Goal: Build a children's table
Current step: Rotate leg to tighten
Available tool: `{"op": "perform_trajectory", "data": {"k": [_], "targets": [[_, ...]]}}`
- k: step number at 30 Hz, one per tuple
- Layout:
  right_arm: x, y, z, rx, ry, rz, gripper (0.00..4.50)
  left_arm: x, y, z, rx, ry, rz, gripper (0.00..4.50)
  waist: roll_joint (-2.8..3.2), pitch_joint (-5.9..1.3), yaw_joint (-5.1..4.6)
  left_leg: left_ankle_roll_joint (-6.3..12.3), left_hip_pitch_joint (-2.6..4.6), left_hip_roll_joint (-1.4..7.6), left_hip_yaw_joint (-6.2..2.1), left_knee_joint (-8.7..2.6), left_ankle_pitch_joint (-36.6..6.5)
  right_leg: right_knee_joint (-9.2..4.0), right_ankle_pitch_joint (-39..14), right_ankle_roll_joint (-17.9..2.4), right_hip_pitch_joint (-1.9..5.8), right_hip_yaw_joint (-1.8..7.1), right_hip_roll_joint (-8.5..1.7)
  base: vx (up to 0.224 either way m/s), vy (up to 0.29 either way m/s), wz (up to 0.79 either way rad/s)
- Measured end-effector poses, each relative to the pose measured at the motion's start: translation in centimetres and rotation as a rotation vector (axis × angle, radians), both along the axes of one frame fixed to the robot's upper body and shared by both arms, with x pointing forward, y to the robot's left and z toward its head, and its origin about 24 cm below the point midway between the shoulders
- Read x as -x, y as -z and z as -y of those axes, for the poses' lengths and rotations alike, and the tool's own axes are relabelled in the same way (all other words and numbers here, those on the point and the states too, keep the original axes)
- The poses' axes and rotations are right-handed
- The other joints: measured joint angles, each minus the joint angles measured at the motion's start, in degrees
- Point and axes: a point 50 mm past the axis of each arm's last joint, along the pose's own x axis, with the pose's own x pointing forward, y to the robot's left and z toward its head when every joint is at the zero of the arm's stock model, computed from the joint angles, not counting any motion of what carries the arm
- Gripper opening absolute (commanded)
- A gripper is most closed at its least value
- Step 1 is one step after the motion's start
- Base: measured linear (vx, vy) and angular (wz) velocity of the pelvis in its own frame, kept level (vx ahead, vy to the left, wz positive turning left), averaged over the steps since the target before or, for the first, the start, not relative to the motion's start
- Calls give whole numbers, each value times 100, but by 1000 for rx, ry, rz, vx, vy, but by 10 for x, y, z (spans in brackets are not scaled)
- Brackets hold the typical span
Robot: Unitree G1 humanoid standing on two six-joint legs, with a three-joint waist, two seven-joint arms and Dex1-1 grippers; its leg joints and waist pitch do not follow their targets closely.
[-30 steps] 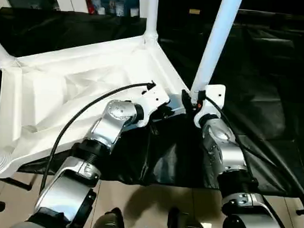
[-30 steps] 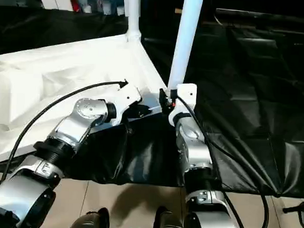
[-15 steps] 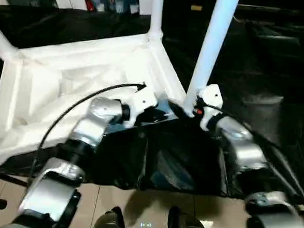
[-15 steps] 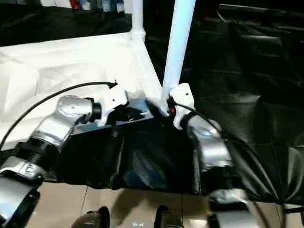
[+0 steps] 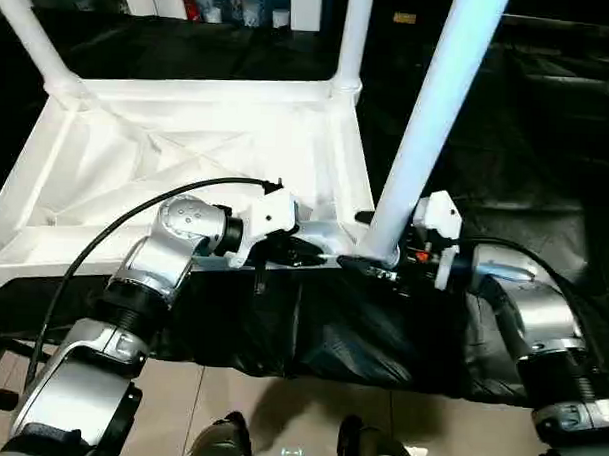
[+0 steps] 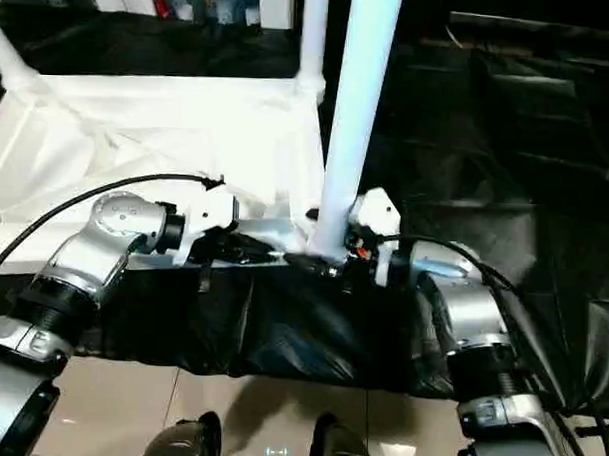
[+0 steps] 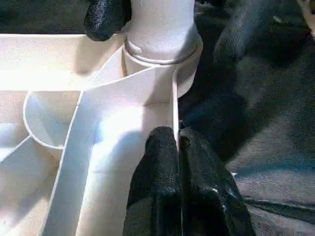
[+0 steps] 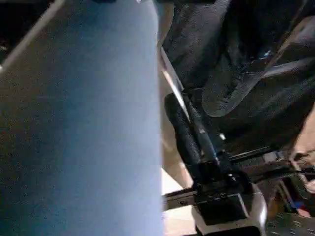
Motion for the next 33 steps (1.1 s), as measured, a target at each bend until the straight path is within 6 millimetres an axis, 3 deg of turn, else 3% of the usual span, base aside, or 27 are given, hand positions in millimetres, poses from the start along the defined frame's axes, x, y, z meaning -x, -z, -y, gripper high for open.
{"op": "perform_trajectory", "data": {"k": [21,29,33], "targets": [[4,-2,12,50,-43,-20,211,3,1,-6,-11,54,-37,0,0,0,83,1,1,2,0,5,0,6,-7,0,0,-2,0,0,0,0],[8,2,12,41,-28,-22,202,3,2,-3,-8,42,-45,0,2,-3,121,1,6,2,0,12,0,10,-7,0,7,-2,0,0,0,0],[4,6,10,-3,90,-23,200,-1,6,4,11,-33,-34,0,-7,-5,111,-18,31,2,-1,27,-10,12,-7,1,41,-1,-3,0,0,0]]}}
